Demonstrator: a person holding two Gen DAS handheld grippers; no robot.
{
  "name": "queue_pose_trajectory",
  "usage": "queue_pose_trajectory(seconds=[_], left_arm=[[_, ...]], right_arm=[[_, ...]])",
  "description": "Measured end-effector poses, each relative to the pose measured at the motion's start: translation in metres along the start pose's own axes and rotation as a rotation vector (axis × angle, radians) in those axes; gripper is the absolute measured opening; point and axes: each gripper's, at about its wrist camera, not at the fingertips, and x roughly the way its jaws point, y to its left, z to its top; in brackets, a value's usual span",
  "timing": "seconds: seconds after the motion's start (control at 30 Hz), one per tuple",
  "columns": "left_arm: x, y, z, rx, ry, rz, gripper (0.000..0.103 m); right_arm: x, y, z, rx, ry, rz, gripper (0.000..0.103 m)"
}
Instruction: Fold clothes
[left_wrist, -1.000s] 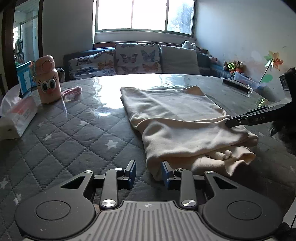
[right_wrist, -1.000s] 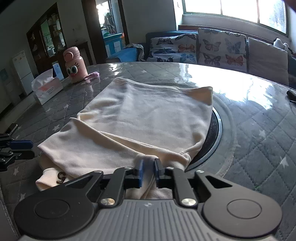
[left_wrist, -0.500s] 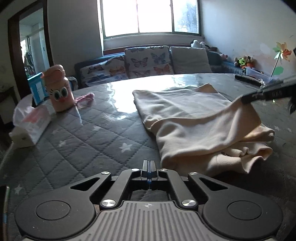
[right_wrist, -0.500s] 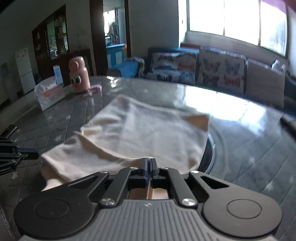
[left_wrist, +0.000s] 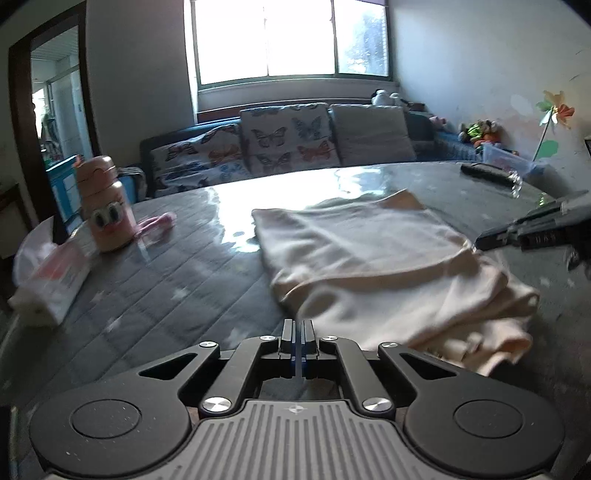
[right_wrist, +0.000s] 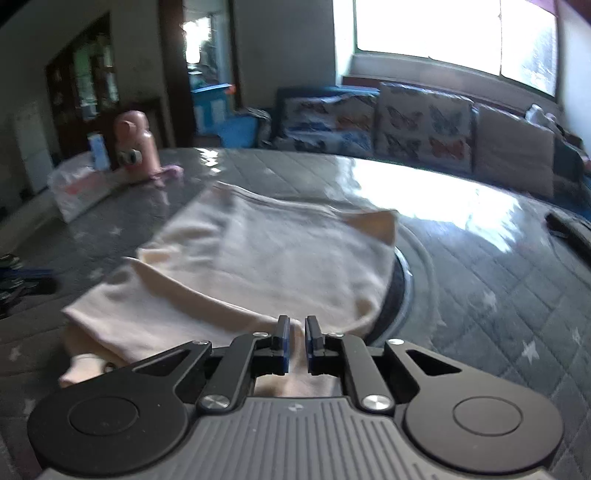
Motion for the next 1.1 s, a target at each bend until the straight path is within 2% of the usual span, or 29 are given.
queue_pose_trajectory(seconds=[0.13,0.23,0.43,0.67,0.77,0.87,0.9,0.97,1.1], left_arm=[[0.023,-0.013,0.014,0.018,0.008,-0.037,0.004],[0.043,-0.02,0.022,0.032,0.027,-0.05,0.005],[0.072,-0.016,0.021,0.031,0.091,-0.036,0.005],[0.073,-0.015,0.03,0.041,0.067,-0.046,0.006],[0.084,-0.012,0.029,0.041,0.096,-0.037,0.009],[0.082,-0.01,0.028,0.047,0.094,-0.037,0.01],[0.079,-0.01,0.027,0.052,0.088,-0.036,0.012],[0.072,-0.012,0.026,0.065,0.073,-0.044,0.024],[0.059,-0.021,0.018,0.117,0.062,-0.062,0.026]], right_arm=[[0.007,0.011,-0.004,-0.054,0.026,0.053,0.011],[0.014,0.016,-0.009,-0.082,0.061,0.072,0.02],[0.018,0.016,-0.016,-0.111,0.1,0.076,0.022],[0.025,0.011,-0.009,-0.09,0.097,0.077,0.022],[0.028,0.008,-0.006,-0.08,0.096,0.077,0.022],[0.031,0.006,-0.003,-0.071,0.095,0.078,0.022],[0.03,0.006,-0.004,-0.076,0.094,0.08,0.022],[0.026,0.009,-0.007,-0.092,0.093,0.085,0.024],[0.017,0.014,-0.013,-0.124,0.091,0.097,0.027]])
